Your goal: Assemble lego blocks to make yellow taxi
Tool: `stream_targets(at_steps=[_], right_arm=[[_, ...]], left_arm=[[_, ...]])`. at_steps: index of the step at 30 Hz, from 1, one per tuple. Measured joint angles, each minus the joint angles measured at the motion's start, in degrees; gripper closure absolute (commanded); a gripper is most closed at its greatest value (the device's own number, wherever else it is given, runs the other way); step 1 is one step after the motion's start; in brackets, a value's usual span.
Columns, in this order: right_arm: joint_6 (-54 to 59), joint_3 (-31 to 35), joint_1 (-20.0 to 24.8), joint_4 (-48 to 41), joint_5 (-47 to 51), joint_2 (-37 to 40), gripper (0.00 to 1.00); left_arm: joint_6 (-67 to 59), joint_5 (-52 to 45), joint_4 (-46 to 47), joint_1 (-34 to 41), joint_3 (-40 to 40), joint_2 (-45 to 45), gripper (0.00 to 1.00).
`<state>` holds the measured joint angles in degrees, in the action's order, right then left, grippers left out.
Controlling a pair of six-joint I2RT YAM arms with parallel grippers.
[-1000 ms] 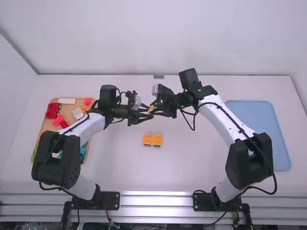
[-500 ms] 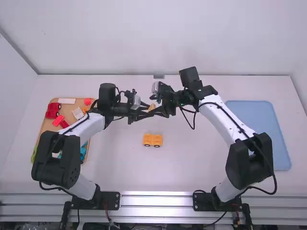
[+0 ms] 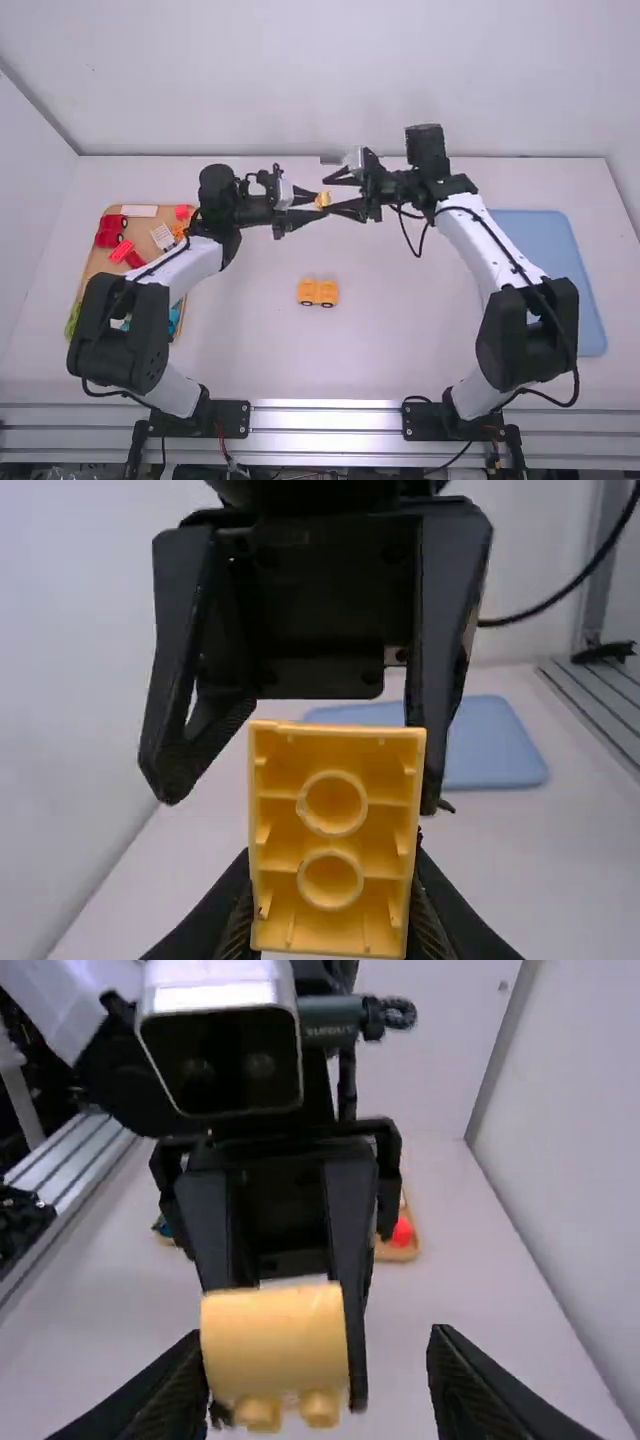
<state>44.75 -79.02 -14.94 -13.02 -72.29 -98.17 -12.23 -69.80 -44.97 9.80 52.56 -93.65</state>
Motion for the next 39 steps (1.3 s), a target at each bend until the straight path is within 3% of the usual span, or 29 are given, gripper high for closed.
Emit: stream_targets(at_steps=[8,18,36,39], right_arm=[[-3.74,-0.02,-0.55,2.51,-1.6,0.0,0.58],[-5.4,-0.15,-0.04,5.49,-2.84,-0.02,0.6],[-8.17,-0.15,1.46,8.13,-4.44,-0.02,0.62],[-8.2,-0.15,1.44,8.35,-4.31,0.0,0.69]], left_arm=[[5.49,2.23,-3.19,0.92,-0.02,0.0,0.98],[11.63,4.52,-8.11,0.92,0.0,0.0,0.98],[12.48,5.97,-8.98,0.94,0.0,0.0,0.98],[12.48,5.77,-9.14,0.92,0.0,0.0,0.98]])
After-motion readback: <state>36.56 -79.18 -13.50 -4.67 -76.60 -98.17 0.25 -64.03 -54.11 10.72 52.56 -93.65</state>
